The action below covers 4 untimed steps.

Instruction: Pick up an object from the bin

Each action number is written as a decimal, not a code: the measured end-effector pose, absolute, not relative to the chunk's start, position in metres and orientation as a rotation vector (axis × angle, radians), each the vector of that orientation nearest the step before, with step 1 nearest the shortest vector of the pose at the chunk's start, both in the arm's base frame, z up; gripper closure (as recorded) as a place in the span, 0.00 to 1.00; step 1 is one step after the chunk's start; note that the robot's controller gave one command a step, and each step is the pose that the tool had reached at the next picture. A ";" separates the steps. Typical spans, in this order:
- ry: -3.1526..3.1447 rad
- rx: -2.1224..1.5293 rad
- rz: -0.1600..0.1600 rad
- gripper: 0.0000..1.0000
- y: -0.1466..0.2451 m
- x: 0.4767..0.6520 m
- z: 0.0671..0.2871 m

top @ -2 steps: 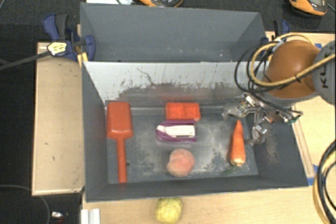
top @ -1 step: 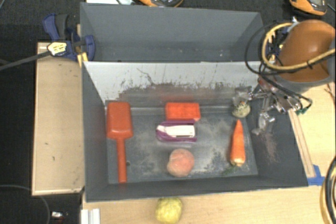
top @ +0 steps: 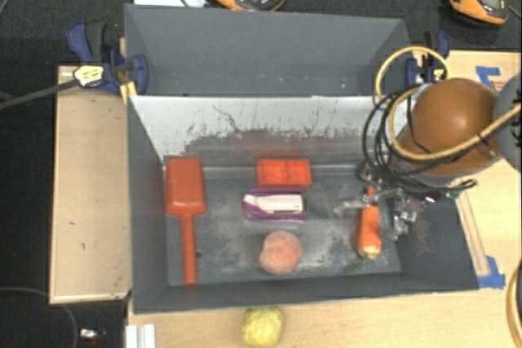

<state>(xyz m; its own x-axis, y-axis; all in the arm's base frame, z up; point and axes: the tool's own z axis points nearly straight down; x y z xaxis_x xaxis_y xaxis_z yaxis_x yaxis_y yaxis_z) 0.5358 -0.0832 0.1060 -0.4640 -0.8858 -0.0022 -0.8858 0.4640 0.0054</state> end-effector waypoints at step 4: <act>-2.251 2.186 -0.026 1.00 -0.093 0.517 0.092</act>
Offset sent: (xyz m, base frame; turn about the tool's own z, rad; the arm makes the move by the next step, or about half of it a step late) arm -0.0168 -0.0114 -0.0360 -0.4594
